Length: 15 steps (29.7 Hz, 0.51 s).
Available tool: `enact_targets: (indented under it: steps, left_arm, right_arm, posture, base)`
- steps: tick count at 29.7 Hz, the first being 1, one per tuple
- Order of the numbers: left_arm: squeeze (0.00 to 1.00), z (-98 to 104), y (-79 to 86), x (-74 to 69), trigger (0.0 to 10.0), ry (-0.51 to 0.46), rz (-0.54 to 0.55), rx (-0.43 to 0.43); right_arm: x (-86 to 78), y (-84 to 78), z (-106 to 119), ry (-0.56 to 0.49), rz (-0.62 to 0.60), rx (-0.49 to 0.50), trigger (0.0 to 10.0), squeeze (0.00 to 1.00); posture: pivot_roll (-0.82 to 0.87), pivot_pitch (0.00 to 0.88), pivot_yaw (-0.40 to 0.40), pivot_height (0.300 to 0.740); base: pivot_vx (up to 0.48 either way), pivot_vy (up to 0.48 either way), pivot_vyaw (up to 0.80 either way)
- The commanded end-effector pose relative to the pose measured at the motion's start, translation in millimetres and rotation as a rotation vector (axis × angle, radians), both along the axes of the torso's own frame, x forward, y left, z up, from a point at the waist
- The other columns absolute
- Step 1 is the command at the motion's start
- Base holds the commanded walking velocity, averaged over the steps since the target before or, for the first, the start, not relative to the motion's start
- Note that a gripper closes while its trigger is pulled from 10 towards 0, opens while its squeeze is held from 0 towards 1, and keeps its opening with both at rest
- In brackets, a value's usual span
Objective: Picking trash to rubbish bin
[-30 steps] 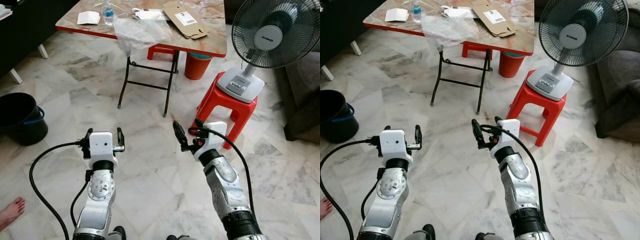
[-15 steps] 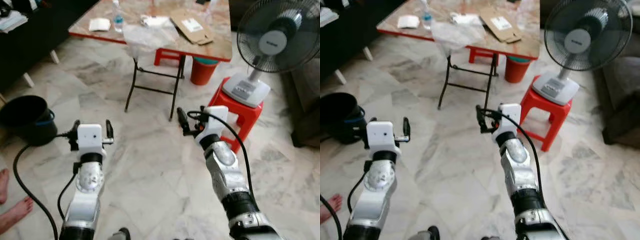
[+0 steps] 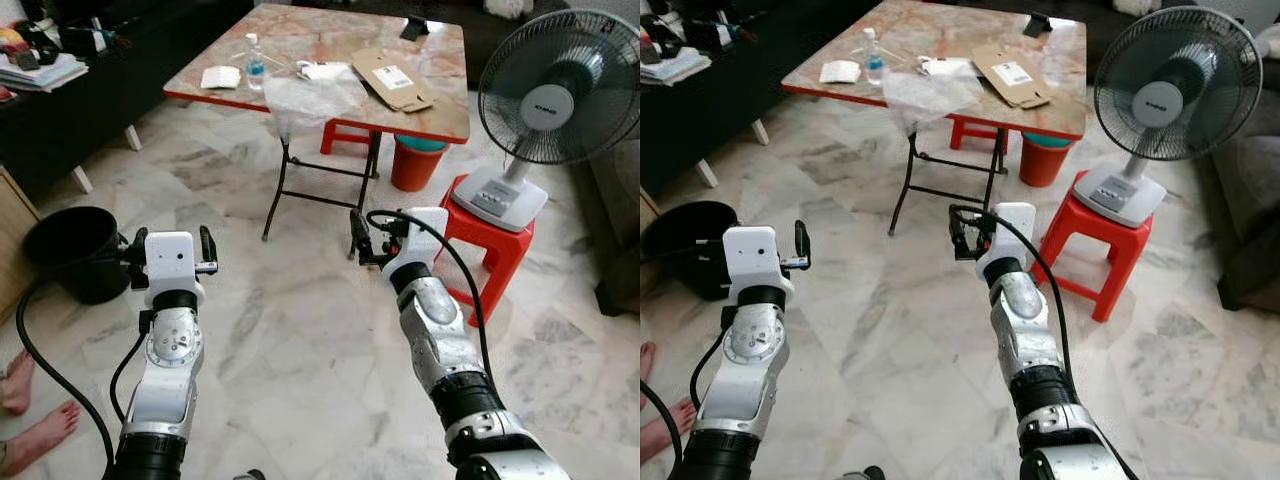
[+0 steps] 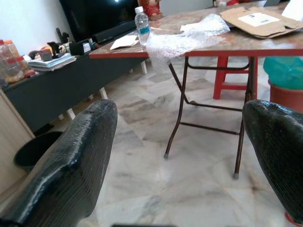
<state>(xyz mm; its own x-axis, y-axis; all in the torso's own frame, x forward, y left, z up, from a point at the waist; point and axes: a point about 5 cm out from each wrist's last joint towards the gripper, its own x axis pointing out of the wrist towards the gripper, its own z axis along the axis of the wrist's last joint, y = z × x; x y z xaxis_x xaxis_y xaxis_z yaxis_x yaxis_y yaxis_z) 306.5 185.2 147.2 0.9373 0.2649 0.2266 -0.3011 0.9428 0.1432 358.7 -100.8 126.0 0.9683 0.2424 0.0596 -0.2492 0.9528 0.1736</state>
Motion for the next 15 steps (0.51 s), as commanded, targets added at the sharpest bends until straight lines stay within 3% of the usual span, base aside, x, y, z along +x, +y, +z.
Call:
enact_targets:
  steps: [1,15]
  left_arm:
    - [0.0,2.0,-1.4,3.8,10.0,-0.002,0.0,-0.009]
    - [0.0,1.5,-4.5,7.8,10.0,0.006,-0.026,-0.009]
  right_arm:
    - [1.2,-0.7,2.3,-0.012,-0.002,-0.004,10.0,0.0]
    - [0.1,-2.0,-2.2,-0.007,-0.011,0.003,10.0,0.0]
  posture:
    - [0.02,0.032,-0.023,0.74]
    - [0.01,0.026,-0.004,0.74]
  base:
    - [0.416,0.0,0.0]
    - [0.438,0.0,0.0]
